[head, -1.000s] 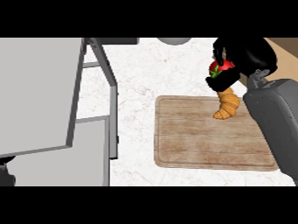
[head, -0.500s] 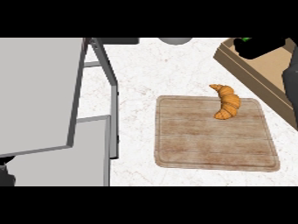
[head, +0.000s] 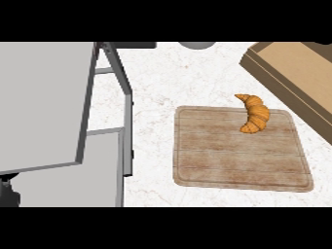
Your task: Pick the tomato from the cutting board and place it in the cardboard box
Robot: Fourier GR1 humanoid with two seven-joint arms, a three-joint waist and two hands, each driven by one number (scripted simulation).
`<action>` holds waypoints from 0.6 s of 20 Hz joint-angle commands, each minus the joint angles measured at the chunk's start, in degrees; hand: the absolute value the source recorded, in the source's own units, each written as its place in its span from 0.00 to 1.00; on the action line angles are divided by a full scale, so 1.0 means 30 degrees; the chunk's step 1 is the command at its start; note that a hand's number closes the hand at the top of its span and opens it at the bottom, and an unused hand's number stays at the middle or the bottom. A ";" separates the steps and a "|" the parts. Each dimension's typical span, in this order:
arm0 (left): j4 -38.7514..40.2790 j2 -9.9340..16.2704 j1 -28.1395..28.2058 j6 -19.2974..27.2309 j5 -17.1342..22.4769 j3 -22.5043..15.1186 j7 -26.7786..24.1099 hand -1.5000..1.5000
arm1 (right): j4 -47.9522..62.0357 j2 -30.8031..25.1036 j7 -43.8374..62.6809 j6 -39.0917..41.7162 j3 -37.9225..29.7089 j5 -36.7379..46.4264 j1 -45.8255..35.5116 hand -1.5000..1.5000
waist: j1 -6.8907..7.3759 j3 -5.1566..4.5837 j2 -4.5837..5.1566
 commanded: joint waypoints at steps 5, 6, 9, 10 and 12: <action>0.0927 0.0436 -0.0053 -0.1011 0.0340 0.0677 -0.1084 0.50 | 0.5045 -0.1158 -0.4420 -0.3563 -0.1000 0.0541 0.0006 1.00 | 0.0057 0.0004 0.0031; 0.0557 0.0479 0.0163 -0.0957 0.0607 0.0721 -0.0050 0.50 | 0.5472 -0.1027 -0.3825 -0.2681 -0.0832 0.0618 -0.1361 1.00 | 0.0096 0.0001 0.0007; 0.0058 -0.0797 -0.0180 0.0219 -0.0616 -0.0678 -0.0053 0.50 | 0.8111 -0.0939 -0.6124 -0.4902 -0.1326 0.0528 -0.0430 1.00 | 0.0209 0.0017 0.0085; 0.0143 -0.0284 -0.0324 -0.0262 -0.0471 -0.0439 -0.0146 0.50 | 1.0027 -0.1446 -0.6538 -0.5261 -0.1606 0.0789 -0.1886 1.00 | 0.0419 0.0017 0.0155; 0.0502 -0.0192 -0.0368 -0.0207 -0.0211 0.0091 -0.0178 0.50 | 1.0241 -0.0647 -0.6999 -0.6521 -0.1578 0.0794 -0.0664 1.00 | 0.0234 0.0013 0.0095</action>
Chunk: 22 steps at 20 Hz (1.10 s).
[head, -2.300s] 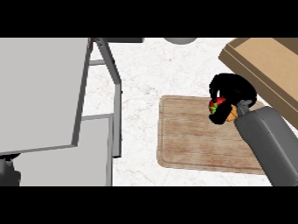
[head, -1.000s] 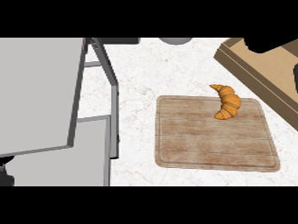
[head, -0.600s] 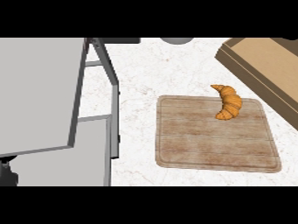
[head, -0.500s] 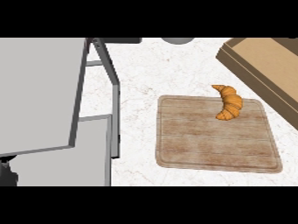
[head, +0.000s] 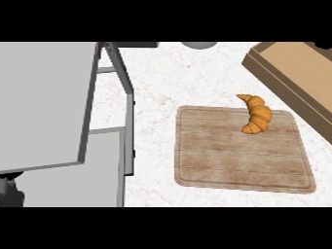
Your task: Pick the tomato from the cutting board and place it in the cardboard box
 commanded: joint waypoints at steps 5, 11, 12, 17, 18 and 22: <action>-0.0390 0.0275 0.0934 -0.0788 0.0383 0.0312 -0.0213 0.50 | 0.5401 0.0090 -0.2615 -0.1273 -0.1081 -0.0521 0.0325 1.00 | 0.0211 0.0009 0.0066; 0.0341 0.0564 -0.0699 -0.0410 0.0141 0.0527 0.0069 0.50 | 0.9001 -0.0431 -0.2057 -0.0495 -0.1721 -0.0505 -0.0445 0.00 | 0.0338 0.0020 0.0194; 0.1007 0.0191 -0.0364 -0.0536 0.0166 0.0448 -0.0460 0.50 | 0.9520 -0.0889 -0.3192 -0.0621 -0.1780 -0.0507 -0.0318 0.00 | 0.0341 0.0021 0.0212; 0.0422 0.0054 -0.0406 -0.0475 0.0292 0.0336 -0.0062 0.50 | 0.8553 0.0051 -0.5380 -0.1777 -0.3013 -0.2268 0.0005 0.00 | 0.0004 0.0014 0.0009; 0.0094 -0.0203 -0.0391 0.0005 0.0081 0.0248 0.0070 0.50 | 0.8359 0.0007 -0.5614 -0.2252 -0.3410 -0.2637 -0.0117 0.00 | 0.0020 0.0019 0.0006; -0.0771 0.0018 0.0192 -0.0069 0.0199 0.0340 0.0498 0.50 | 0.7923 -0.0435 -0.6628 -0.3766 -0.6876 -0.5935 0.0288 0.00 | -0.0019 0.0066 -0.0033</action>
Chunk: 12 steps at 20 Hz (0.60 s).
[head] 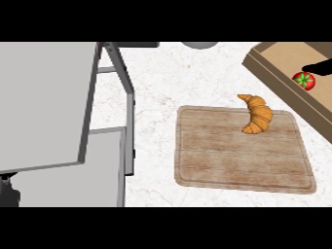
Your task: Pick the tomato from the cutting board and place it in the cardboard box
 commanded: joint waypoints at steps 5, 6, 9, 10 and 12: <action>-0.0204 0.0409 0.0128 -0.0386 0.0317 0.0323 0.0259 0.50 | 0.0075 -0.1411 -0.1150 -0.0150 -0.4528 -0.4618 -0.0490 0.00 | 0.0002 -0.0007 0.0033; 0.0420 -0.0207 -0.0189 0.0382 -0.0678 -0.0110 -0.0471 0.50 | -0.0110 -0.1408 -0.1031 0.0197 -0.4740 -0.5021 -0.0237 0.00 | -0.0286 -0.0025 -0.0026; -0.0690 -0.0004 0.0420 -0.0024 0.0251 0.0156 0.0659 0.50 | 0.0357 -0.3096 -0.1893 0.1631 -0.5124 -0.5634 0.1052 0.00 | -0.0170 -0.0023 -0.0050; -0.0213 -0.0734 0.0044 0.0523 -0.0702 -0.0658 0.0032 0.50 | 0.0861 -0.3044 -0.1143 0.1054 -0.5097 -0.5600 -0.0097 0.00 | -0.0026 -0.0022 0.0027; -0.0789 -0.0391 0.0604 0.0283 -0.0111 -0.0121 0.0446 0.50 | 0.0796 -0.4298 -0.2481 0.2560 -0.6192 -0.6736 0.1891 0.00 | -0.0258 -0.0015 -0.0051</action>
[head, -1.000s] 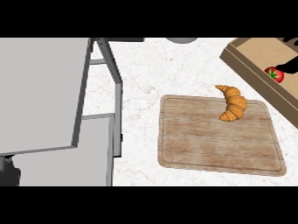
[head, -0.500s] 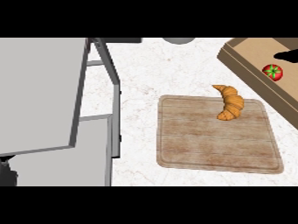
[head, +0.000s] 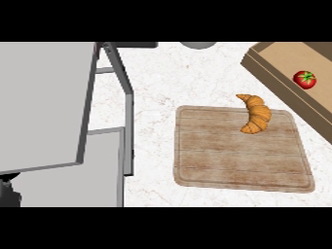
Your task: Pick the tomato from the cutting board and place it in the cardboard box
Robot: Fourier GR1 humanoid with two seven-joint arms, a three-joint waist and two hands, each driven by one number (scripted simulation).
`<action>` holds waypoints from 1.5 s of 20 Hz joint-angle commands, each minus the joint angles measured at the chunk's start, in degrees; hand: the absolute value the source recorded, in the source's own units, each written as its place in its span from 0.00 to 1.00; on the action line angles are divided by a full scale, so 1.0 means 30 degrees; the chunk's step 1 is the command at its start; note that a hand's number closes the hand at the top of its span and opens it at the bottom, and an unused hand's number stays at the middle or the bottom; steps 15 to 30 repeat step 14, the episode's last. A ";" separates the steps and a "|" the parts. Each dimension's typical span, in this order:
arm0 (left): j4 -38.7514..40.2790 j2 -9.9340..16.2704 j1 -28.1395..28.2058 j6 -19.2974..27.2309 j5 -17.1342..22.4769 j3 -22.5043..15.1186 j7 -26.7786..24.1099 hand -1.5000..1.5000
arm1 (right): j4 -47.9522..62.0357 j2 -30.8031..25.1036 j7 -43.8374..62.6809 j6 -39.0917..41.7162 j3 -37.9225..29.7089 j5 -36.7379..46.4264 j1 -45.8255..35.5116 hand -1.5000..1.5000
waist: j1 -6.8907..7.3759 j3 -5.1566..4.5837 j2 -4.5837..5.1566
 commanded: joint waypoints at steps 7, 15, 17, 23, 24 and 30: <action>0.0054 0.0835 -0.0579 -0.0465 0.0792 0.0980 0.0640 0.50 | 0.1794 -0.3543 -0.3279 0.3984 -0.1460 -0.2120 0.2591 0.00 | 0.0157 0.0031 0.0102; 0.1157 -0.0340 -0.0281 -0.0310 -0.0106 0.0120 -0.0834 0.50 | 0.2384 -0.4402 -0.4170 0.4616 -0.1187 -0.2510 0.3481 0.00 | 0.0139 0.0023 0.0090; 0.1157 -0.0340 -0.0281 -0.0310 -0.0106 0.0120 -0.0834 0.50 | 0.2384 -0.4402 -0.4170 0.4616 -0.1187 -0.2510 0.3481 0.00 | 0.0139 0.0023 0.0090; 0.1157 -0.0340 -0.0281 -0.0310 -0.0106 0.0120 -0.0834 0.50 | 0.2384 -0.4402 -0.4170 0.4616 -0.1187 -0.2510 0.3481 0.00 | 0.0139 0.0023 0.0090; 0.1157 -0.0340 -0.0281 -0.0310 -0.0106 0.0120 -0.0834 0.50 | 0.2384 -0.4402 -0.4170 0.4616 -0.1187 -0.2510 0.3481 0.00 | 0.0139 0.0023 0.0090; 0.1157 -0.0340 -0.0281 -0.0310 -0.0106 0.0120 -0.0834 0.50 | 0.2384 -0.4402 -0.4170 0.4616 -0.1187 -0.2510 0.3481 0.00 | 0.0139 0.0023 0.0090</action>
